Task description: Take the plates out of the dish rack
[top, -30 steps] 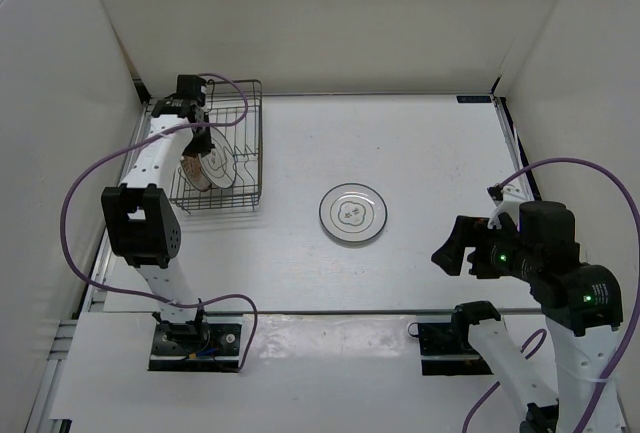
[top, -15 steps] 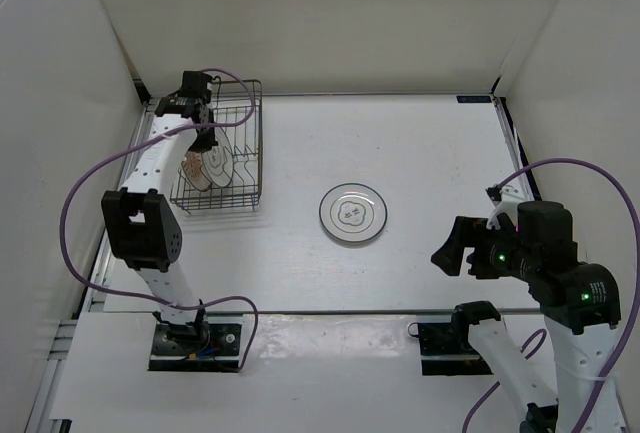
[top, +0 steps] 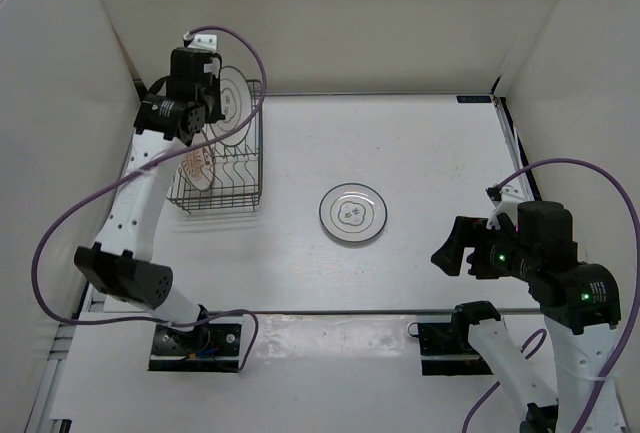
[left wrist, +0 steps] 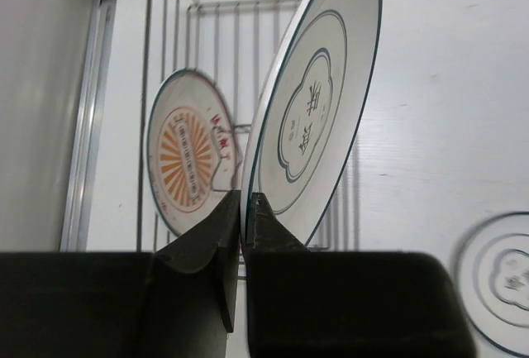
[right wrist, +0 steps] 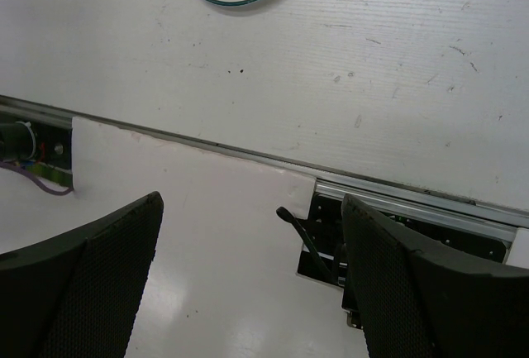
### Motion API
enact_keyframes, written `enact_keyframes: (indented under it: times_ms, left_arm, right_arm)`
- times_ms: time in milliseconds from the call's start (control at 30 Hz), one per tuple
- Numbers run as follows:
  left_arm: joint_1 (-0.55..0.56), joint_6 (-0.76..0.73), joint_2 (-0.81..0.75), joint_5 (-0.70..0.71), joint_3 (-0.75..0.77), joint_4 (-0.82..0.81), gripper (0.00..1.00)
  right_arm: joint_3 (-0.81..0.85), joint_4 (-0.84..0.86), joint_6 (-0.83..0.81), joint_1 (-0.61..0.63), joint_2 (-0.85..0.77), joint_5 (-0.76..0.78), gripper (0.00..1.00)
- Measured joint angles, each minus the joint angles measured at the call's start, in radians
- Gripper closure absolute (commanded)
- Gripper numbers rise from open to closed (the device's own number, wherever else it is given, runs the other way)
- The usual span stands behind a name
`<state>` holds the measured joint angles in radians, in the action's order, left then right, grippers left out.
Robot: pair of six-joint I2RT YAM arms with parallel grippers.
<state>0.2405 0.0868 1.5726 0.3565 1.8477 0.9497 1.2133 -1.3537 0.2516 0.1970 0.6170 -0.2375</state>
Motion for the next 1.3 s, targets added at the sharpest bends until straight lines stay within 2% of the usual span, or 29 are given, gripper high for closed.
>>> enact_keyframes:
  times_ms: [200, 400, 600, 800, 1067, 1267, 1300]
  left_arm:
    - [0.119, 0.045, -0.136, -0.095, -0.001, -0.032, 0.99]
    - [0.176, 0.16, -0.23, -0.366, -0.234, -0.192, 0.99]
    - [0.299, 0.231, -0.084, -0.565, -0.436, -0.34, 0.99]
    - [0.341, 0.293, 0.027, -0.687, -0.525, -0.431, 0.99]
    - [0.342, 0.314, 0.149, -0.72, -0.546, -0.531, 0.99]
    - [0.343, 0.298, 0.256, -0.712, -0.513, -0.524, 0.93]
    - [0.343, 0.298, 0.27, -0.712, -0.506, -0.523, 0.88]
  right_arm:
    - [0.0, 0.0, 0.0, 0.0, 0.0, 0.0, 0.1]
    - [-0.005, 0.0, 0.001, 0.0, -0.003, 0.0, 0.1]
    - [-0.018, 0.0, 0.003, 0.0, -0.012, 0.0, 0.1]
    - [-0.019, 0.0, 0.003, 0.0, -0.033, 0.0, 0.1]
    - [-0.019, 0.0, 0.003, 0.001, -0.035, 0.0, 0.1]
    - [-0.033, -0.001, 0.003, 0.001, -0.036, 0.003, 0.1]
    - [-0.034, -0.002, 0.003, 0.001, -0.036, 0.003, 0.1]
